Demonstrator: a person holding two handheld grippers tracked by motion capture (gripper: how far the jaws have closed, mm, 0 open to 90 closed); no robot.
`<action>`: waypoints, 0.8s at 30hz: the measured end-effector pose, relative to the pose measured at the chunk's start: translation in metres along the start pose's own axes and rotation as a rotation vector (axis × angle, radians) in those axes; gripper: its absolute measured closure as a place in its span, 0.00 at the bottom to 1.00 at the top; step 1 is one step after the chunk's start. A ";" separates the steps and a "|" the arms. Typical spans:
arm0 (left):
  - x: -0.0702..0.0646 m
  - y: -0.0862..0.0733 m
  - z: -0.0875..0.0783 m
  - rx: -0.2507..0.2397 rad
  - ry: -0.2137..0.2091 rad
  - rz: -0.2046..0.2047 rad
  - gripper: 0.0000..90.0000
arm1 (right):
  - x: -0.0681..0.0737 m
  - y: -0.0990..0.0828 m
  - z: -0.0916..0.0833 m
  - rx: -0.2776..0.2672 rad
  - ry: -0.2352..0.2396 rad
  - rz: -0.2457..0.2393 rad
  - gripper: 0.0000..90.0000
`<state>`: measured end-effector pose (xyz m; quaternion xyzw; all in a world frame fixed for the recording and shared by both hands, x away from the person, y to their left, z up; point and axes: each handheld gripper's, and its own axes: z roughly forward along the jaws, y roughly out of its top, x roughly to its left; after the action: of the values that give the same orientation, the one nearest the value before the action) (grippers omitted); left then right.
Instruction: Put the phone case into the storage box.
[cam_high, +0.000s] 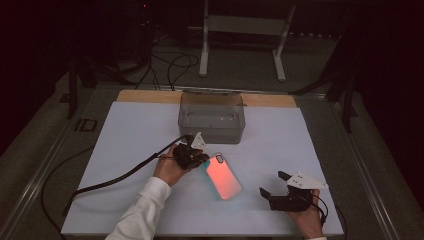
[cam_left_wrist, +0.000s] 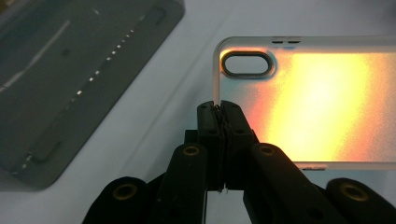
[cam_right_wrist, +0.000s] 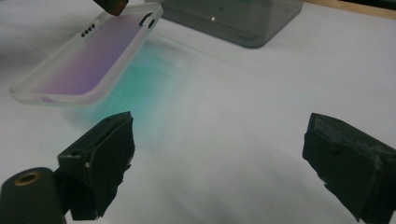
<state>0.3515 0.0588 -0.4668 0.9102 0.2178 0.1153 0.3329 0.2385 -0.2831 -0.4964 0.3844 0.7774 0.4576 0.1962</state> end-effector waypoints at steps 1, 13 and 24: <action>0.000 0.000 0.000 0.000 0.000 0.000 0.99 | 0.000 0.000 0.000 0.000 0.000 0.000 0.10; -0.001 0.002 -0.022 -0.045 0.060 0.014 0.99 | -0.003 0.020 0.000 0.000 0.014 0.042 0.10; 0.004 0.000 -0.049 -0.100 0.128 0.011 0.99 | 0.002 0.061 0.008 0.019 0.106 0.043 0.10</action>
<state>0.3380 0.0875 -0.4296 0.8843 0.2278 0.1859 0.3627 0.2681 -0.2592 -0.4481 0.3780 0.7827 0.4739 0.1411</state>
